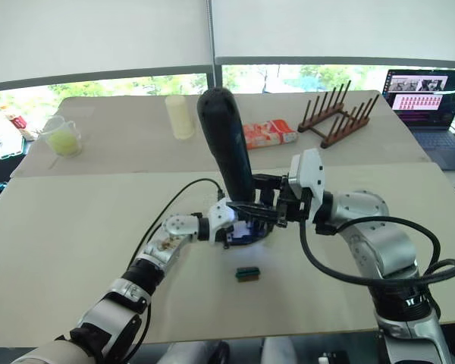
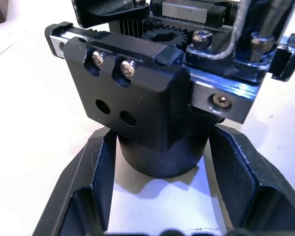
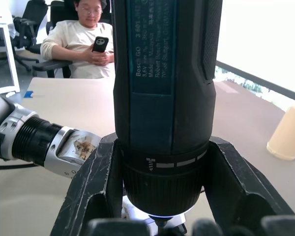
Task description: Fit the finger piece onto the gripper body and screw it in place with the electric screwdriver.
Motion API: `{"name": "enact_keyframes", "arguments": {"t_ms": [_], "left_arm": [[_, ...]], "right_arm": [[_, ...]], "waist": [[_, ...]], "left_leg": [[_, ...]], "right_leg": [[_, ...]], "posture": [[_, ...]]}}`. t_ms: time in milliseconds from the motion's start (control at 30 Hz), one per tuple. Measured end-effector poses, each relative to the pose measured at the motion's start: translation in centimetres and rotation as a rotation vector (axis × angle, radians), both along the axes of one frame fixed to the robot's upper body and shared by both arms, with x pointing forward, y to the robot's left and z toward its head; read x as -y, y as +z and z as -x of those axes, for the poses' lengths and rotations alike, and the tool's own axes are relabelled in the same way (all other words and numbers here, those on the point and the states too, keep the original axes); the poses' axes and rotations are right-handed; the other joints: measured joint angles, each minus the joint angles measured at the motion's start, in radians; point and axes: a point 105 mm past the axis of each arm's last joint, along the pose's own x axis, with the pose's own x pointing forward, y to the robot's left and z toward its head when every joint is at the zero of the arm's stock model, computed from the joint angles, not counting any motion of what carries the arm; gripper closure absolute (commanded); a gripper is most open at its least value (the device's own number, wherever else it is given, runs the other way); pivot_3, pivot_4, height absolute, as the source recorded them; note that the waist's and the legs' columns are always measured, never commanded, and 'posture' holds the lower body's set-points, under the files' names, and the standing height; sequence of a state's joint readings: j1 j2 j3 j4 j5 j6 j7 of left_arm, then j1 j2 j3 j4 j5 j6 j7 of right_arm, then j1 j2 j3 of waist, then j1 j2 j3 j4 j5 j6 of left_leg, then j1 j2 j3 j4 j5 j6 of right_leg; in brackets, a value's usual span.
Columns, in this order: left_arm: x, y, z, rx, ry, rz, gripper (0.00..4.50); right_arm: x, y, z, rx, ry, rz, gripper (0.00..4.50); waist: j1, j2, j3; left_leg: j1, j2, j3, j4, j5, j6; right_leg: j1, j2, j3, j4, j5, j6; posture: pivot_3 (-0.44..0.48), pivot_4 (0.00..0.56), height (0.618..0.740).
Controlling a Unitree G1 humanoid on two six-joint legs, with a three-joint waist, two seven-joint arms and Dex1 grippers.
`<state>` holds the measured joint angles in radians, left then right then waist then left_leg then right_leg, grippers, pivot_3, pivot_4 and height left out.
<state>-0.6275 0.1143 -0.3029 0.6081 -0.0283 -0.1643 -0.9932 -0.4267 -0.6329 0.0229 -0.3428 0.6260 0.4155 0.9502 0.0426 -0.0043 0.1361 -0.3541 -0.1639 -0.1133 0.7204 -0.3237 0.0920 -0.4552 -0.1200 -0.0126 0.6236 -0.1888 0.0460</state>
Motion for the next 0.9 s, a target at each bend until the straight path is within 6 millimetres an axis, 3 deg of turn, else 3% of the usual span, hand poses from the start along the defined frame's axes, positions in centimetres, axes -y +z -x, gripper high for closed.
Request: {"name": "enact_keyframes", "arguments": {"t_ms": [233,900], "left_arm": [[-0.04,-0.09,-0.05,-0.004,0.002,-0.002,2.18],[-0.07,-0.23,-0.08,-0.01,0.004,-0.004,2.18]], "right_arm": [[0.22,0.05,-0.83,-0.045,-0.03,-0.021,2.6],[0.36,-0.1,0.0,0.009,-0.018,-0.02,2.6]], "waist": [[0.0,0.0,-0.001],[0.0,-0.003,-0.005]], "left_leg": [[0.0,0.0,0.0,0.0,0.0,0.0],[0.0,0.0,0.0,0.0,0.0,0.0]], "right_leg": [[0.0,0.0,0.0,0.0,0.0,0.0],[0.0,0.0,0.0,0.0,0.0,0.0]], "posture": [[0.0,0.15,0.74],[0.0,0.15,0.74]]}}
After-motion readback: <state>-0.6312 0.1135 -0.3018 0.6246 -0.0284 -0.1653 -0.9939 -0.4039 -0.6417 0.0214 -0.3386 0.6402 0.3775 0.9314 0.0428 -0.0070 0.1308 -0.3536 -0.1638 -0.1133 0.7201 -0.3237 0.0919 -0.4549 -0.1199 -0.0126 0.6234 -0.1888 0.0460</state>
